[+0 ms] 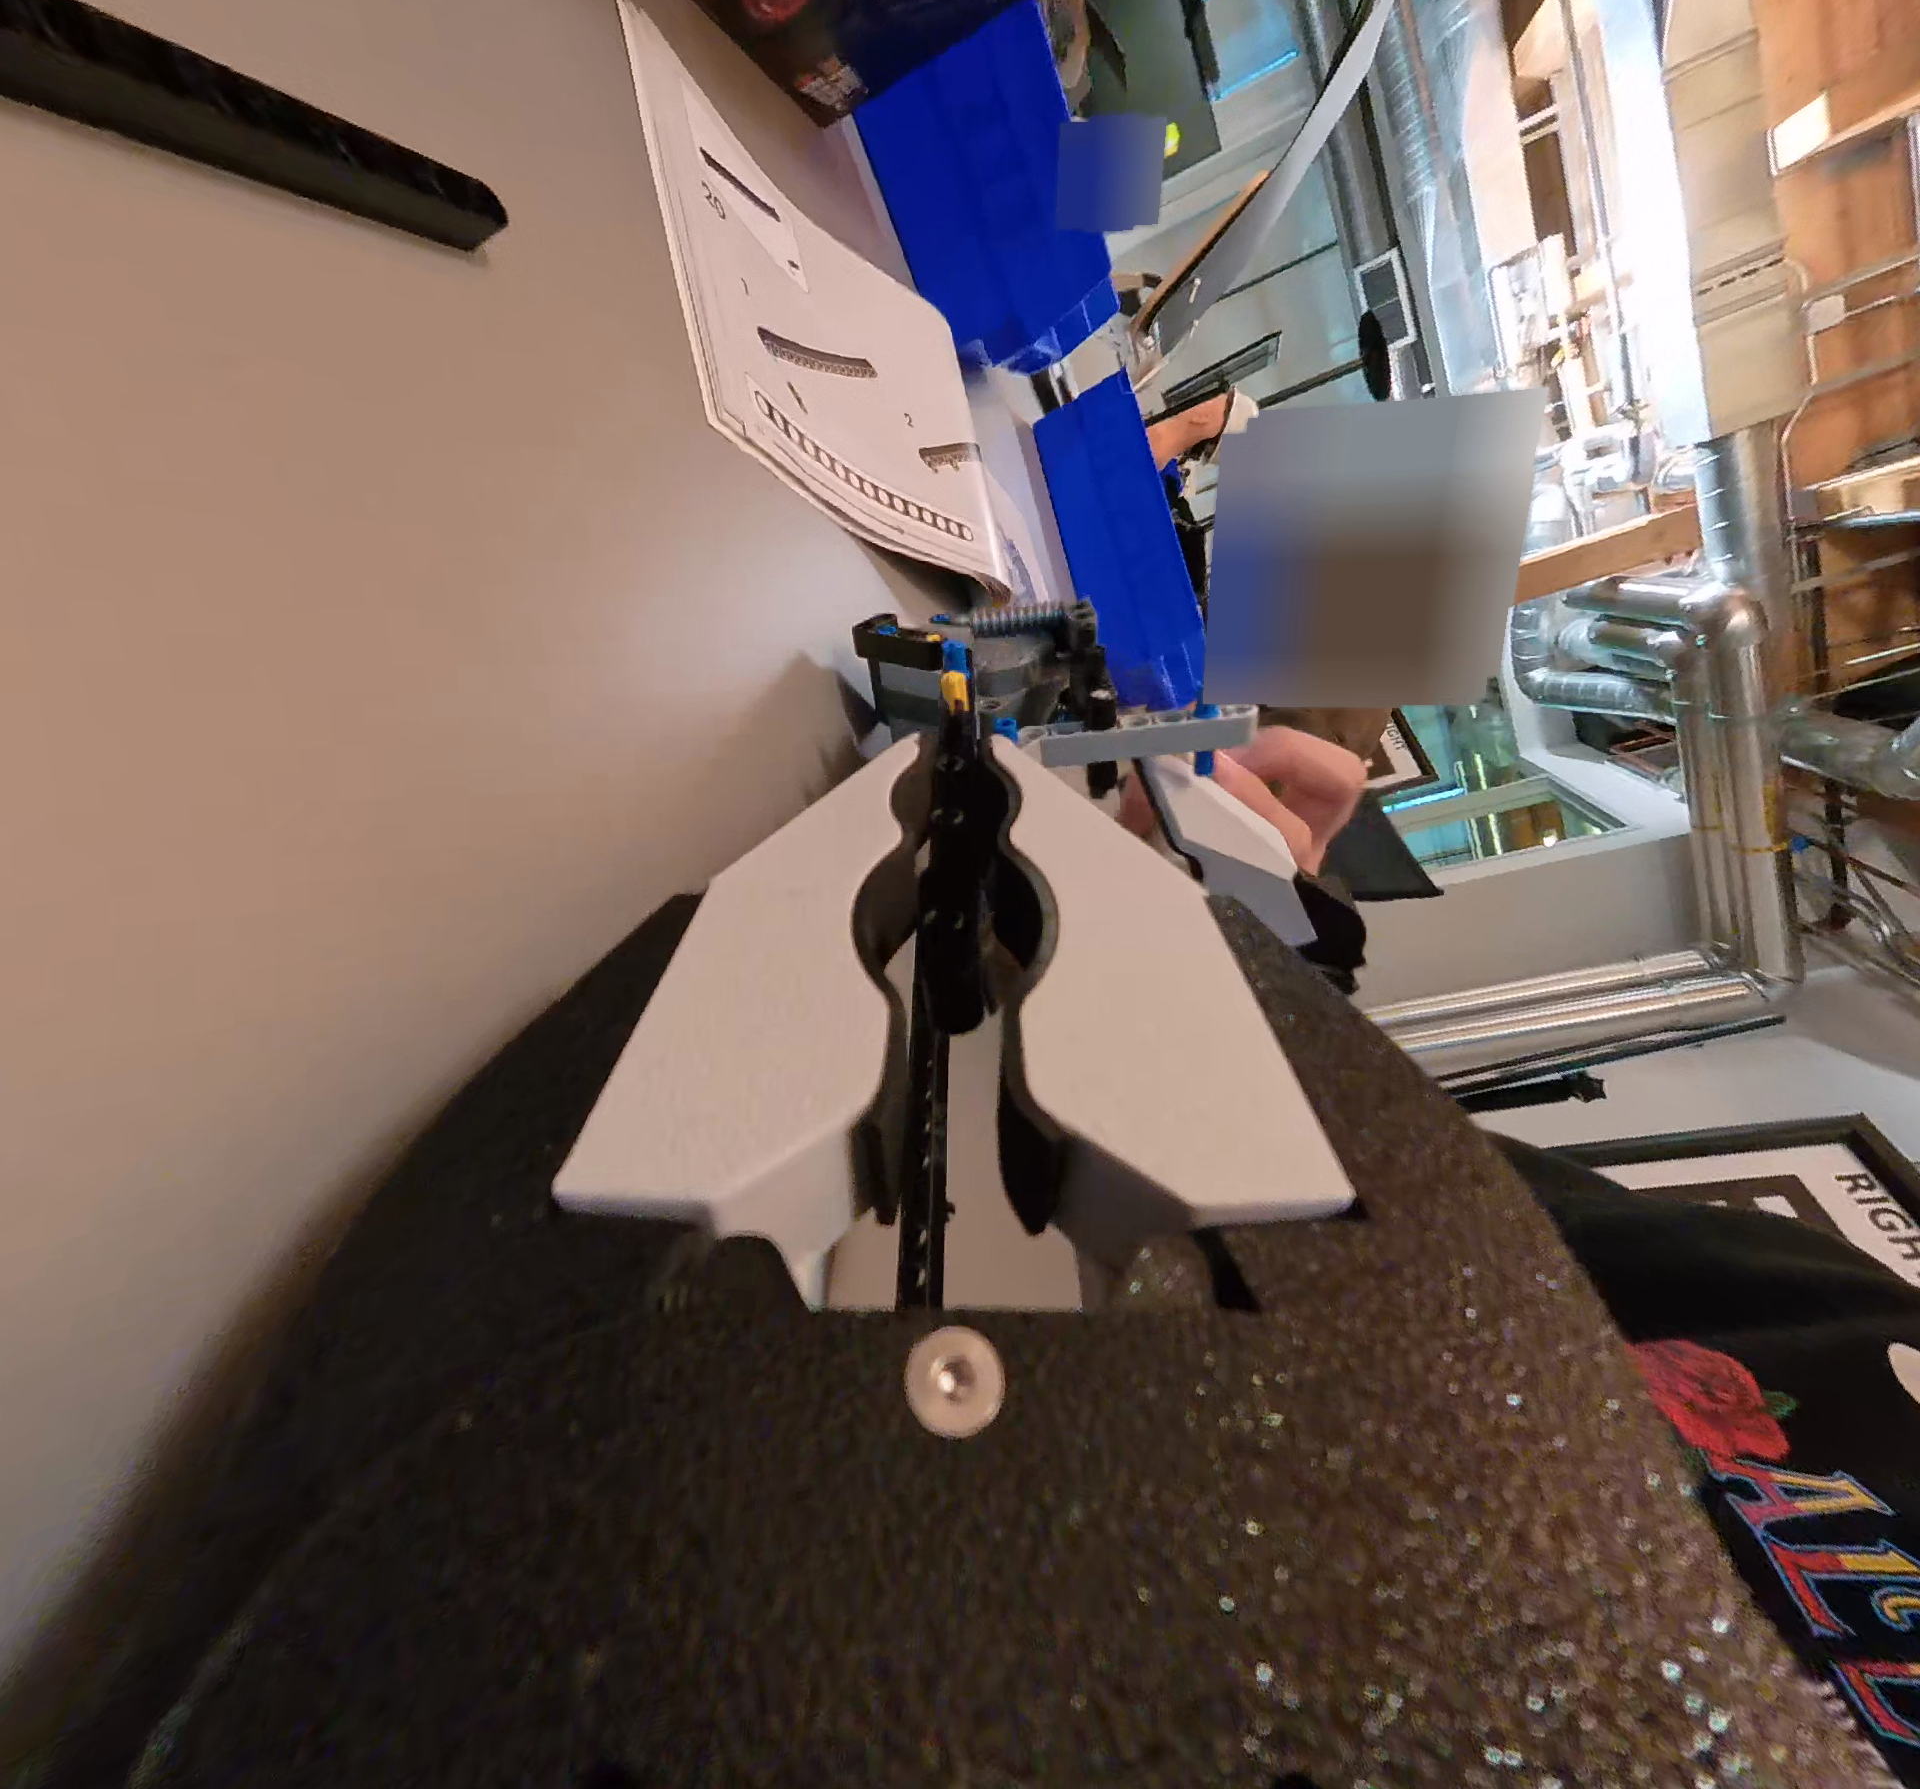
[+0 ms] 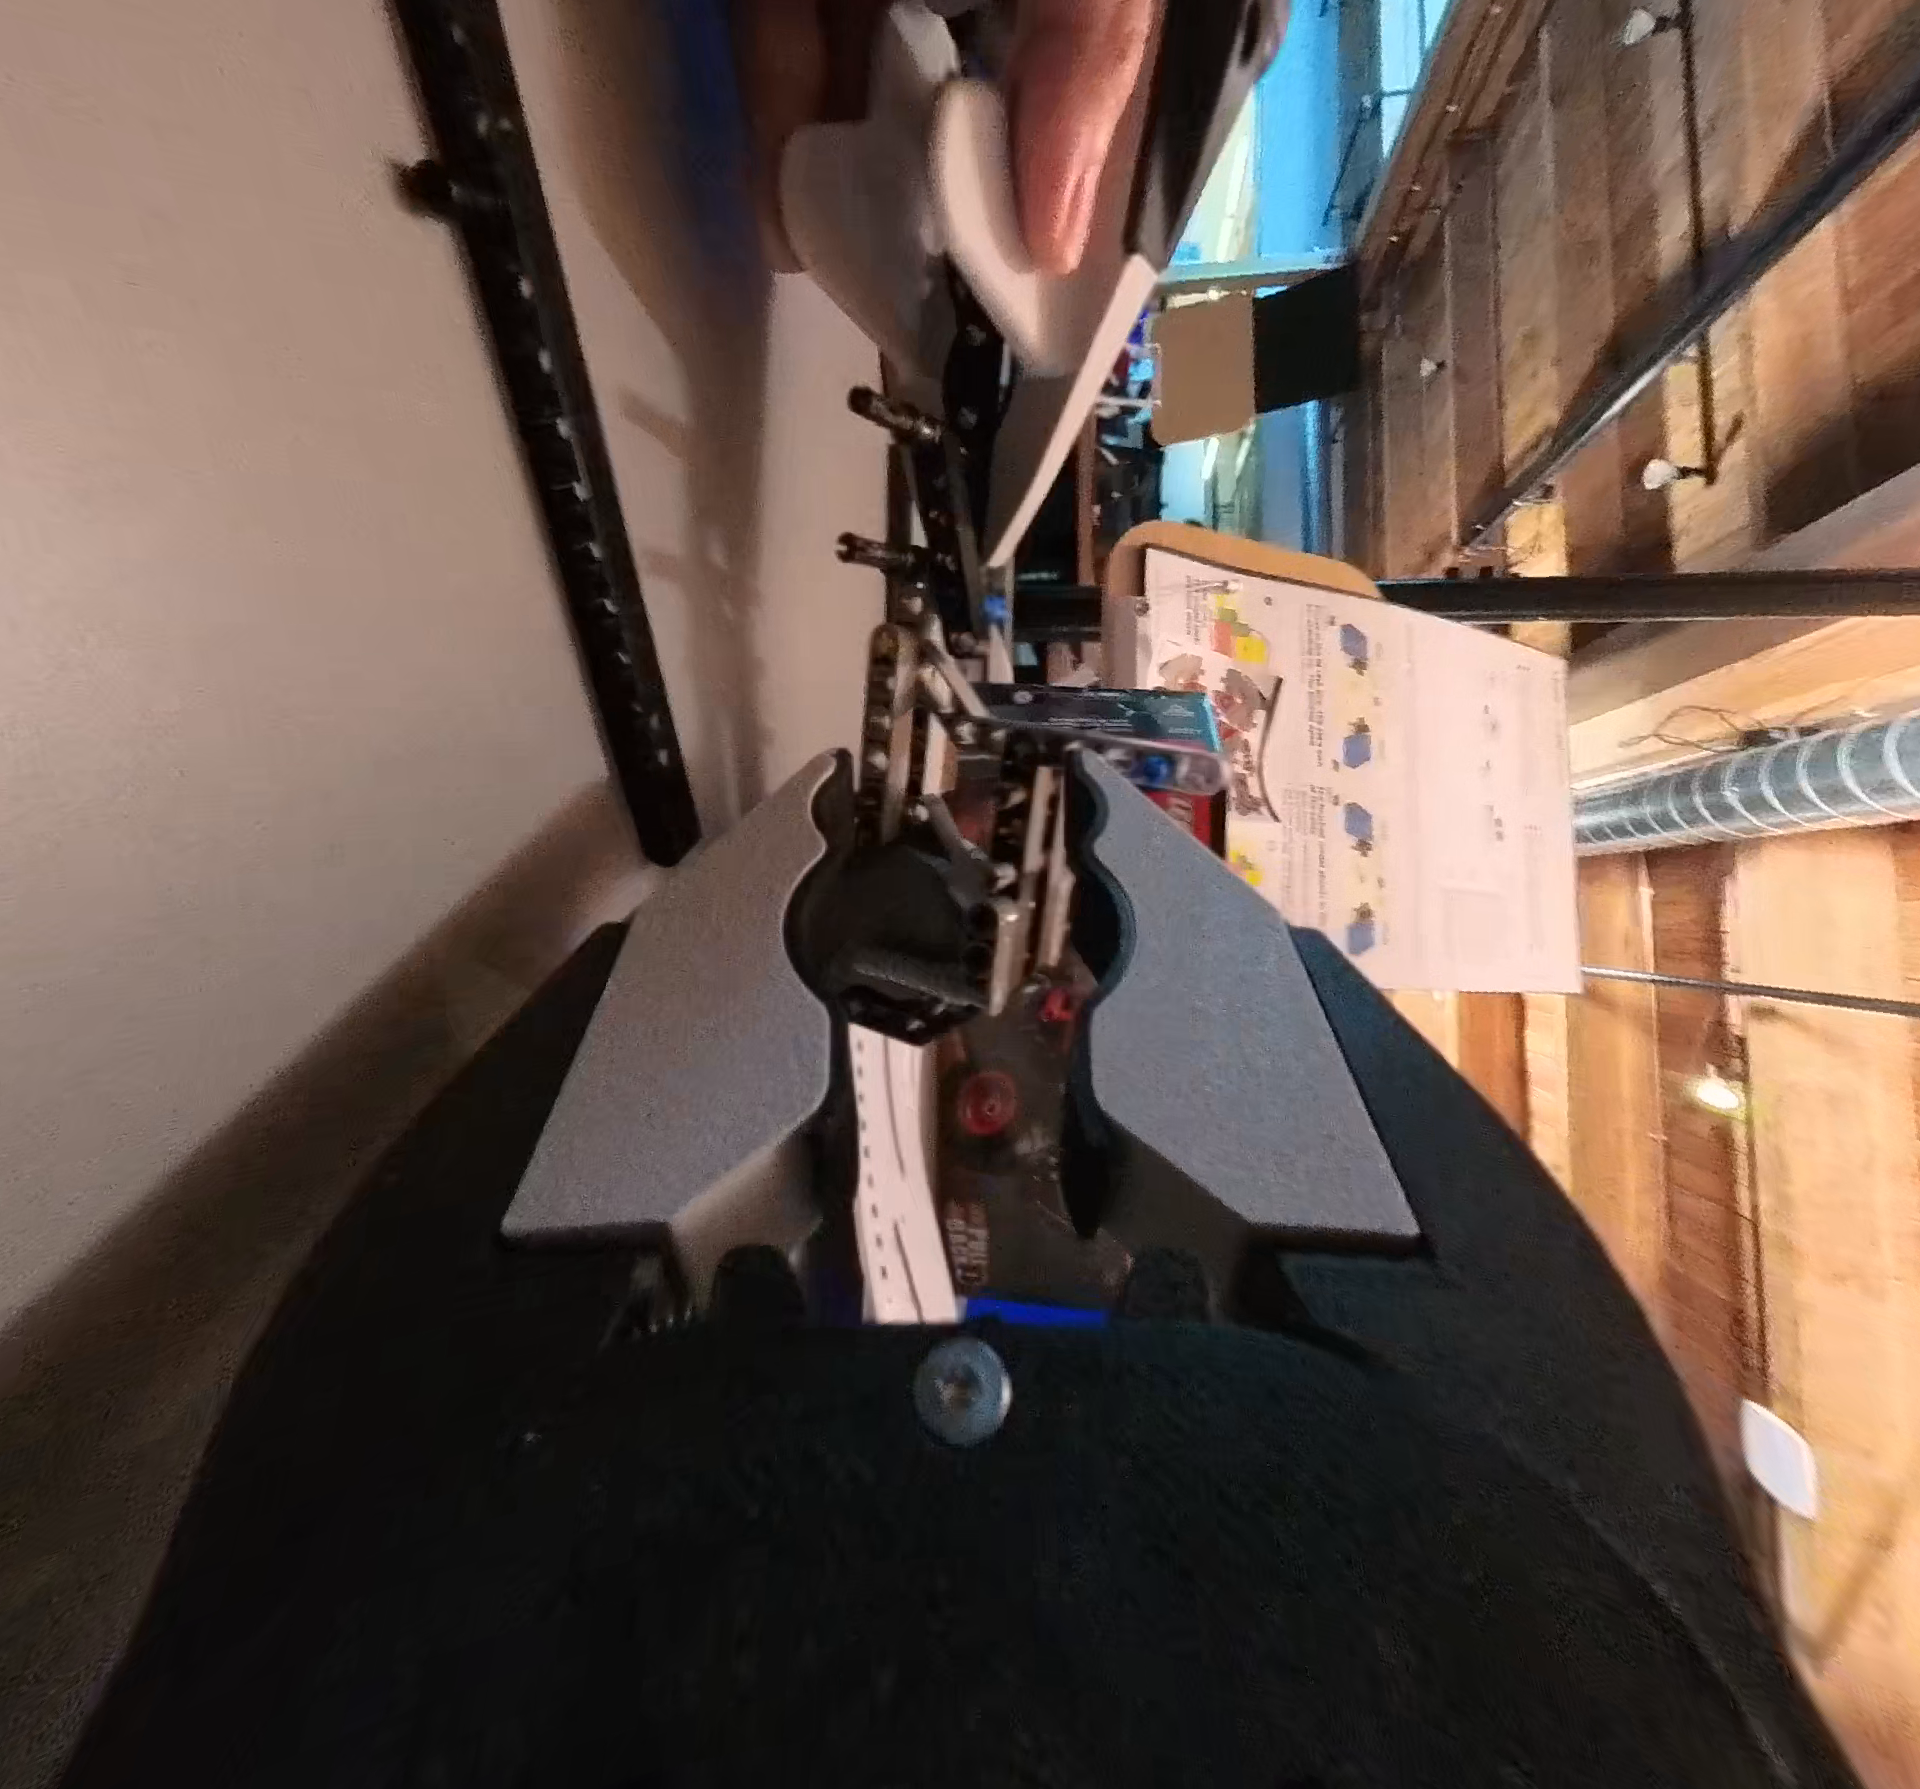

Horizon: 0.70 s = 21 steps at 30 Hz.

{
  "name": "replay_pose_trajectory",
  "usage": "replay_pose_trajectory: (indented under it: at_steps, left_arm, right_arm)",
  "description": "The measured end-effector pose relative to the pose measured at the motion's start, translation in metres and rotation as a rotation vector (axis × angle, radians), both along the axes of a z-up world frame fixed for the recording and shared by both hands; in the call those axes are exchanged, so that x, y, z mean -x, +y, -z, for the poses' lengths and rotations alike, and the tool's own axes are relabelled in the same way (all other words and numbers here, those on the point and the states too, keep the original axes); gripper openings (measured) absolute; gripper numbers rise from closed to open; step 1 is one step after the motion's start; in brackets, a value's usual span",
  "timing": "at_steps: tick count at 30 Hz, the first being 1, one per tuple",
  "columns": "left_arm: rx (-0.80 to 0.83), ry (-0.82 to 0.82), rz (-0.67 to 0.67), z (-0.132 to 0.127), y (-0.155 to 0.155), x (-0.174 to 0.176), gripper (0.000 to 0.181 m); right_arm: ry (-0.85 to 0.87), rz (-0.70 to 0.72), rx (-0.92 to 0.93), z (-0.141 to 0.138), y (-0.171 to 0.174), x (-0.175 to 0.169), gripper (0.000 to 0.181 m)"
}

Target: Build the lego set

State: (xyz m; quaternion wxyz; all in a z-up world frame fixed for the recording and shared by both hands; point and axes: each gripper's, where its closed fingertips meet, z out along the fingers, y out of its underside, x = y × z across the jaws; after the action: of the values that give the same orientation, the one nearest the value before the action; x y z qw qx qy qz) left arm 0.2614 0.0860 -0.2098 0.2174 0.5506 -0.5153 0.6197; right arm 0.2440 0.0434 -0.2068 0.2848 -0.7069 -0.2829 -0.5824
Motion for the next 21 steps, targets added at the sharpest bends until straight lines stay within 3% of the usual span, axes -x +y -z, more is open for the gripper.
replay_pose_trajectory:
  at_steps: [7,10,16,21]
  left_arm:
    - [-0.148,0.034,0.138,0.019,0.003,0.023,0.013]
    - [-0.213,0.017,0.107,0.023,0.014,0.017,0.014]
    - [-0.488,-0.109,0.148,0.036,0.025,0.009,0.018]
    - [-0.524,-0.214,0.196,0.034,0.021,0.003,0.015]
  right_arm:
    - [-0.068,-0.078,0.062,0.002,0.015,-0.007,0.043]
    - [-0.071,-0.105,0.082,0.007,0.026,-0.009,0.039]
    - [-0.073,-0.137,0.12,0.011,0.037,-0.012,0.035]
    - [-0.07,-0.124,0.151,0.015,0.028,-0.013,0.032]
